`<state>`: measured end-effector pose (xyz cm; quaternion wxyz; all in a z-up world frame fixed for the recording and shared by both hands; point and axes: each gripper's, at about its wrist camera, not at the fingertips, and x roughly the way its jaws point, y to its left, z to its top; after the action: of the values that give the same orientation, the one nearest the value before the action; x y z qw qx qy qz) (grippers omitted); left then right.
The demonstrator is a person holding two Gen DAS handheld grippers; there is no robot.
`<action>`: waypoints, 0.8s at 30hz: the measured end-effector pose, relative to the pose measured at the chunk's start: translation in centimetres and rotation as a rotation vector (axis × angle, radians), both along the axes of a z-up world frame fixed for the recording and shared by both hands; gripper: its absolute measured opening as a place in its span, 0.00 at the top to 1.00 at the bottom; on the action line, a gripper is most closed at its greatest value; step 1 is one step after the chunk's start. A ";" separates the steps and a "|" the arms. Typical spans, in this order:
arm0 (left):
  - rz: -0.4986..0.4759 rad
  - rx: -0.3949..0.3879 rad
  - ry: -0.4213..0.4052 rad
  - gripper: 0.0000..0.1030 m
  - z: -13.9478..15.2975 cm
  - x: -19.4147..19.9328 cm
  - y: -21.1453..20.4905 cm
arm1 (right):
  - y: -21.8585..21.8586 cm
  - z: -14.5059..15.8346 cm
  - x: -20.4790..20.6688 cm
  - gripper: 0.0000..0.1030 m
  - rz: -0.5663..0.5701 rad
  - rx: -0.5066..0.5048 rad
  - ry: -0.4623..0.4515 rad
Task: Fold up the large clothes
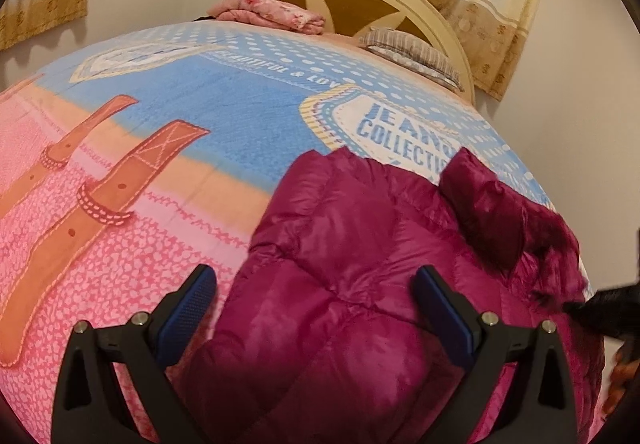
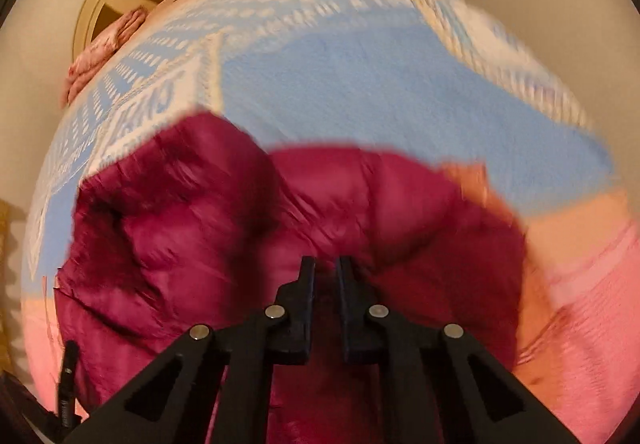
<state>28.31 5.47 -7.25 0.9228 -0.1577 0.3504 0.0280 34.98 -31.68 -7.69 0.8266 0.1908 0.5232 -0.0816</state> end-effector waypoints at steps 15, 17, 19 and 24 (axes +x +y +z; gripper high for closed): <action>-0.222 0.060 0.010 0.00 8.7 9.1 -5.5 | 2.9 6.5 2.1 0.04 0.130 0.106 -0.305; -0.245 0.090 0.085 0.00 8.0 11.7 -7.2 | 4.1 5.8 3.2 0.06 0.140 -0.012 -0.254; -0.281 0.088 0.161 0.00 6.7 13.8 -8.9 | 4.9 4.3 4.2 0.46 0.180 -0.062 -0.185; -0.273 0.182 0.300 0.25 2.6 14.6 -10.7 | 3.3 1.6 3.2 0.83 0.202 -0.077 -0.100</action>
<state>42.96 -5.23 -4.61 0.8659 -0.0191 0.4980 -0.0424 38.23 -28.41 -6.12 0.8624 0.1090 0.4943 -0.0085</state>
